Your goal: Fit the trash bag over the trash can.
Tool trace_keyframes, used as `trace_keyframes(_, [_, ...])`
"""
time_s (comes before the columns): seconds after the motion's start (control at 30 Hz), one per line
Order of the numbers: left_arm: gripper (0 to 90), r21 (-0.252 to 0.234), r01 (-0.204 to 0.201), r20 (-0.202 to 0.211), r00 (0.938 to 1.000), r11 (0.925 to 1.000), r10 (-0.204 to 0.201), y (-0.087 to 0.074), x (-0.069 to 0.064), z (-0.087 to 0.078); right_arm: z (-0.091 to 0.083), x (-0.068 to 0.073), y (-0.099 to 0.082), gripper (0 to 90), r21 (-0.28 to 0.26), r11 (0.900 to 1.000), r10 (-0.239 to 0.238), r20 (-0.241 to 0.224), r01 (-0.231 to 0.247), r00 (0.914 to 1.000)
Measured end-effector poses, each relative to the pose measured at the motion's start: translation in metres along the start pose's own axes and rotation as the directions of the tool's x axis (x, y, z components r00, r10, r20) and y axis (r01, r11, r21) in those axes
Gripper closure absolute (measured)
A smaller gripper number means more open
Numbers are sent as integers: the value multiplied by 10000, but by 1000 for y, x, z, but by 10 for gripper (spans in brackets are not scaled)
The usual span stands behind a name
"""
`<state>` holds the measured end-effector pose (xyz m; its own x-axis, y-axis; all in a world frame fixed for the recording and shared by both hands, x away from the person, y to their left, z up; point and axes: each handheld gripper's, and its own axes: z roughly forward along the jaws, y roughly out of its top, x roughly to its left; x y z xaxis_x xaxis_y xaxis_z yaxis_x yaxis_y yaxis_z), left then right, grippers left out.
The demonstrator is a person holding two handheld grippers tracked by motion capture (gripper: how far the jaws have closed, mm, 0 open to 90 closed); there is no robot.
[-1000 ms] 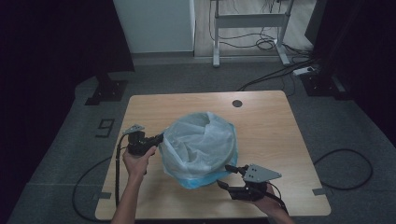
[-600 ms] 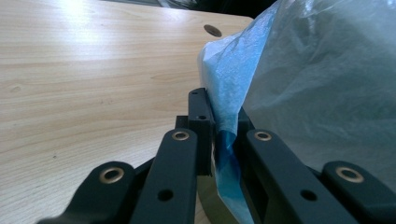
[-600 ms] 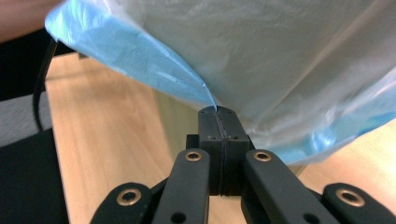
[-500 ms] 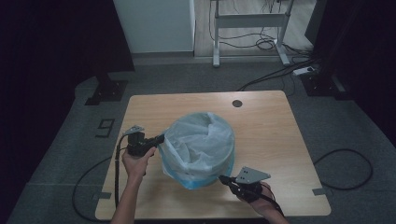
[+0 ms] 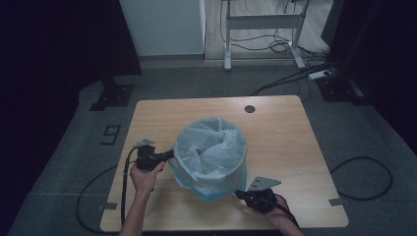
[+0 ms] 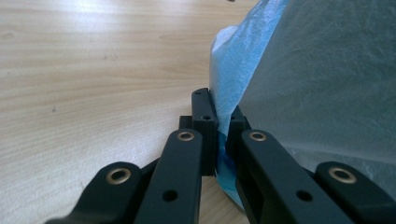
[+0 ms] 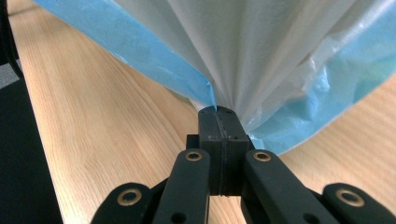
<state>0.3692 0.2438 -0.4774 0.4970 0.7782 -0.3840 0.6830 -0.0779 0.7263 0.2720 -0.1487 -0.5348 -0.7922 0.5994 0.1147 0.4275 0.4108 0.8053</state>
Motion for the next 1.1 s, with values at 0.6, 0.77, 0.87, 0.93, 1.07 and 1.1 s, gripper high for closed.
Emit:
trace_keyframes(0.6, [872,-117,126,9,9999,9999,-126,-10,4,-4,-41,-20,32,388,-3452,9372,658,320,-507,9973])
trace_keyframes(0.77, [873,-2,64,21,10000,10000,-64,-11,4,-2,-39,-23,41,596,-3704,9288,69,-165,-125,9998])
trace_keyframes(0.87, [874,37,0,-37,10000,10000,0,-11,3,-2,-39,-21,43,765,-3697,9291,-94,-84,57,9999])
trace_keyframes(0.93, [874,96,-32,-57,10000,9999,32,-12,2,-1,-38,-19,44,857,-3700,9290,-118,-66,85,9999])
trace_keyframes(1.07, [873,249,-154,-154,9998,9996,158,-13,-1,0,-36,-20,42,892,-3658,9307,-83,-10,74,10000])
trace_keyframes(1.1, [873,286,-177,-178,9997,9994,182,-13,-1,0,-35,-21,41,893,-3607,9327,-66,-23,53,10000])
